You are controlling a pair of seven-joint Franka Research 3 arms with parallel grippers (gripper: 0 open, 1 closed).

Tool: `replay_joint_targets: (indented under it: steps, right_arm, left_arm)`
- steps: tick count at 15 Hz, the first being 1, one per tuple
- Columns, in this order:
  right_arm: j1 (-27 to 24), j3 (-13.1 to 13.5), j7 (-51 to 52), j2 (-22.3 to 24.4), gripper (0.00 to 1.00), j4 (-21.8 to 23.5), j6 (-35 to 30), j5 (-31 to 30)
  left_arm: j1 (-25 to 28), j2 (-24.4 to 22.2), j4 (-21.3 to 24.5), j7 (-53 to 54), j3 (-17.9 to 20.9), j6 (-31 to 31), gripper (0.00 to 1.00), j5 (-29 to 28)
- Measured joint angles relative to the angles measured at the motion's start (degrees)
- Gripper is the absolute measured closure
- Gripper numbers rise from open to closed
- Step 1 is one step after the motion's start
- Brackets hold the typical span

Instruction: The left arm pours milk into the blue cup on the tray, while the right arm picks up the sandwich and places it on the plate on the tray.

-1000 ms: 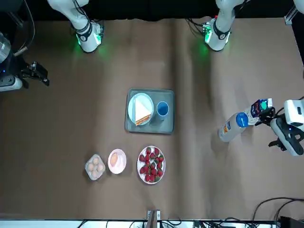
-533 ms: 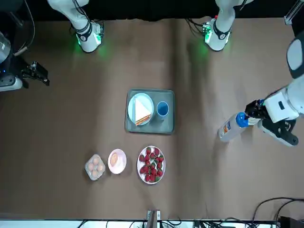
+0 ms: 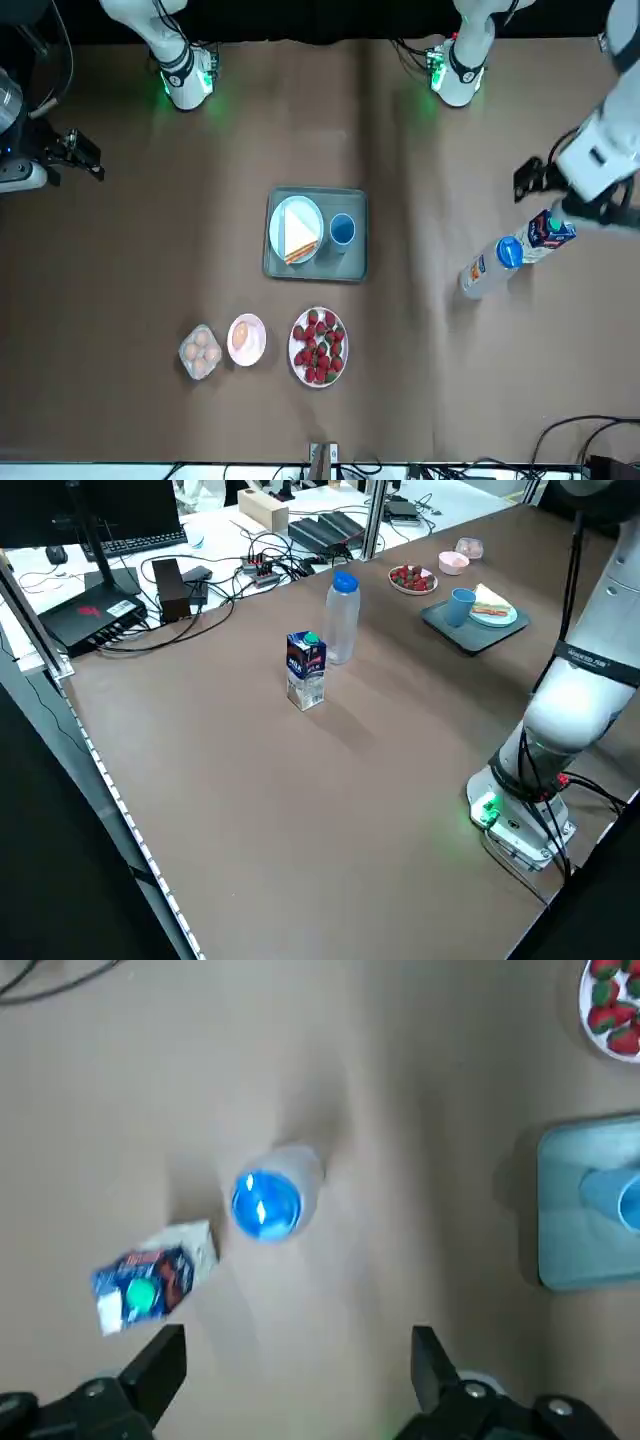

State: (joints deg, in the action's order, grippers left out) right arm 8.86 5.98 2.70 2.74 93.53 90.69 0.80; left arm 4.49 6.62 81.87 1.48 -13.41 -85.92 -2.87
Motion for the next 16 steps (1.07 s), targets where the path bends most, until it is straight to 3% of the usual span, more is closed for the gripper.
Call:
replay_joint_targets:
  steps: [3, 8, 11, 16]
  right_arm:
    - [0.00, 0.00, 0.00, 0.00, 0.00, 0.00, 0.01, 0.00]
    - [0.00, 0.00, 0.00, 0.00, 0.00, 0.00, 0.02, 0.00]
    - [0.00, 0.01, 0.00, 0.00, 0.00, 0.00, 0.03, 0.00]
    - [0.00, 0.03, 0.00, 0.00, 0.00, 0.00, 0.04, 0.00]
  left_arm:
    - [0.92, -2.93, 0.75, -0.37, 0.33, 2.08, 0.01, 0.00]
    - [1.81, -3.07, 1.40, -1.78, 0.48, 3.04, 0.01, -0.03]
    - [2.20, -3.12, 1.31, -2.73, 0.70, 7.65, 0.01, -0.03]
    - [6.24, -3.34, 1.20, -2.98, 0.89, 9.71, 0.01, -0.04]
